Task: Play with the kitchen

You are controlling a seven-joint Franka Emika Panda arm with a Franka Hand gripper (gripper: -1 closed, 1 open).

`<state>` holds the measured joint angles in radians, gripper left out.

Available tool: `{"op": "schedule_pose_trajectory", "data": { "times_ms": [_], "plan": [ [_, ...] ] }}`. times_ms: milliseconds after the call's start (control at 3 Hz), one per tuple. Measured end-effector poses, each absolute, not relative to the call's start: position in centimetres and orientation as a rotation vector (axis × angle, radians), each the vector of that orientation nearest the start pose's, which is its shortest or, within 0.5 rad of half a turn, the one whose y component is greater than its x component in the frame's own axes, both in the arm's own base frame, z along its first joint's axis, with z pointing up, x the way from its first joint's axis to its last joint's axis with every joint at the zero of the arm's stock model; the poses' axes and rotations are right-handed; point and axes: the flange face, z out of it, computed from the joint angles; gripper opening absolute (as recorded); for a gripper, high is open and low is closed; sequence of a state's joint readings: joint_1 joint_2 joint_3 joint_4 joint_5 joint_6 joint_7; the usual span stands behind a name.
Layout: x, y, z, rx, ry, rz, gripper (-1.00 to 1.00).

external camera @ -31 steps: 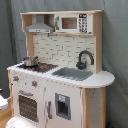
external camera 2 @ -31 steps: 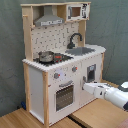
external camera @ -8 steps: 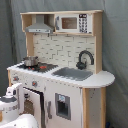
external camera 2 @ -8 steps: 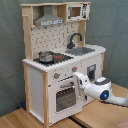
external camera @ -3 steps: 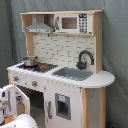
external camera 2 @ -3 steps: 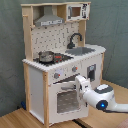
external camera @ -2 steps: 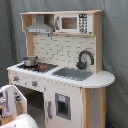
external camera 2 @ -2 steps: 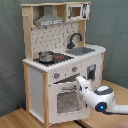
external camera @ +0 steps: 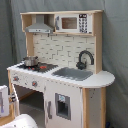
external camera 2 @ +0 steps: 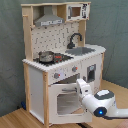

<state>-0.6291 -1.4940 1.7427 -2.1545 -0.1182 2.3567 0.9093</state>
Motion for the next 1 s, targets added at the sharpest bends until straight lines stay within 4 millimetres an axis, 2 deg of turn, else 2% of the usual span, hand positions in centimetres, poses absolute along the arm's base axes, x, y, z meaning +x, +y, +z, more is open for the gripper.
{"op": "schedule_pose_trajectory", "data": {
  "times_ms": [333, 667, 1000],
  "plan": [
    [23.5, 51.2, 24.6, 1.738, 0.403, 1.364, -1.00],
    [22.7, 51.1, 23.8, 1.722, 0.377, 1.312, -1.00],
    [22.4, 51.0, 23.5, 1.719, 0.374, 1.303, 1.00]
  ]
}}
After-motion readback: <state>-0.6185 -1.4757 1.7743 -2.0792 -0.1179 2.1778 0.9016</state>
